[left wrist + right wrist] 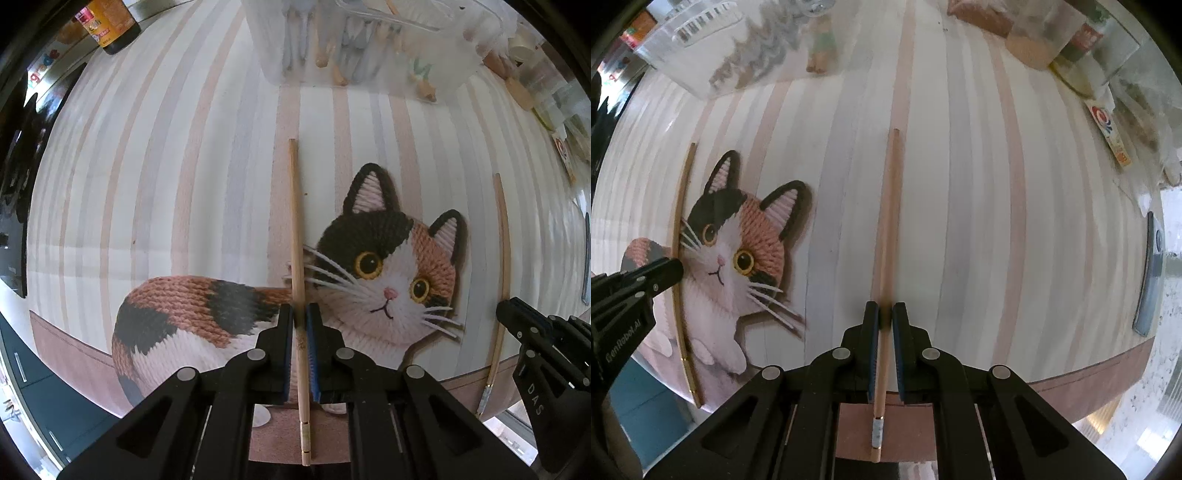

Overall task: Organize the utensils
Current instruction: 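Lift both chopsticks and carry them over the clear container, then open both tools to release the chopsticks into the container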

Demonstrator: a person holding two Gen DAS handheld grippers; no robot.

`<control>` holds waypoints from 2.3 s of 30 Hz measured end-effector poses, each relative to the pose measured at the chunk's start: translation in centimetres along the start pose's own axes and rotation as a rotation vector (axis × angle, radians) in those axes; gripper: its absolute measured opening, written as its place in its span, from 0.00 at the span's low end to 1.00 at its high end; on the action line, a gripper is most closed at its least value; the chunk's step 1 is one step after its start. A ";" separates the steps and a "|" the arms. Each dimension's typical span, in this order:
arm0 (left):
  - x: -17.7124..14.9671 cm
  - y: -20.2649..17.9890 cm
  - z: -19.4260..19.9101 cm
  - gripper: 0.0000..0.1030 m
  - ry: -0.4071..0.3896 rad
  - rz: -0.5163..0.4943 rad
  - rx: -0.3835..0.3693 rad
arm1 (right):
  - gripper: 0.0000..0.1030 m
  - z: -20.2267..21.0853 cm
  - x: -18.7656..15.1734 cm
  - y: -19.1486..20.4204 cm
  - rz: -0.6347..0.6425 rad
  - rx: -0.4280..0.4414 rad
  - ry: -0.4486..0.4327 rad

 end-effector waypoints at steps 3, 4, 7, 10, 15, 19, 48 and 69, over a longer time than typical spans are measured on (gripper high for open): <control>-0.7 -0.7 0.7 0.04 -0.013 -0.002 0.024 | 0.07 0.1 -1.5 -0.3 -0.022 0.005 -0.016; -1.0 -0.5 0.9 0.04 -0.019 -0.004 0.026 | 0.07 0.2 -1.8 -0.2 -0.032 0.011 -0.015; -1.5 0.4 2.4 0.04 -0.055 -0.006 0.054 | 0.07 1.2 -2.2 -1.8 -0.038 0.035 -0.025; -1.5 2.0 4.4 0.04 -0.098 0.003 0.086 | 0.07 2.7 -2.8 -1.4 -0.048 0.063 -0.053; -0.5 4.5 8.5 0.04 -0.191 0.032 0.130 | 0.07 6.8 -2.5 -1.0 -0.063 0.120 -0.122; 0.5 6.0 12.4 0.04 -0.275 0.063 0.141 | 0.07 10.7 -1.6 -0.9 -0.059 0.158 -0.190; 22.1 5.1 18.2 0.04 -0.332 0.078 -0.129 | 0.07 17.1 23.1 2.7 -0.124 0.451 -0.249; 24.1 7.0 13.9 0.67 -0.270 0.084 0.026 | 0.34 9.1 25.7 2.8 -0.125 0.332 -0.133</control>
Point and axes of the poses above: each gripper's, at about its wrist camera, not at the fingertips, and z roughly against the way its jaws point, y to its left, x to its top, the point moved 6 cm from there along -z, roughly the way its jaws point, and after that the axes turned 7 degrees about -z, right-handed, at the moved point
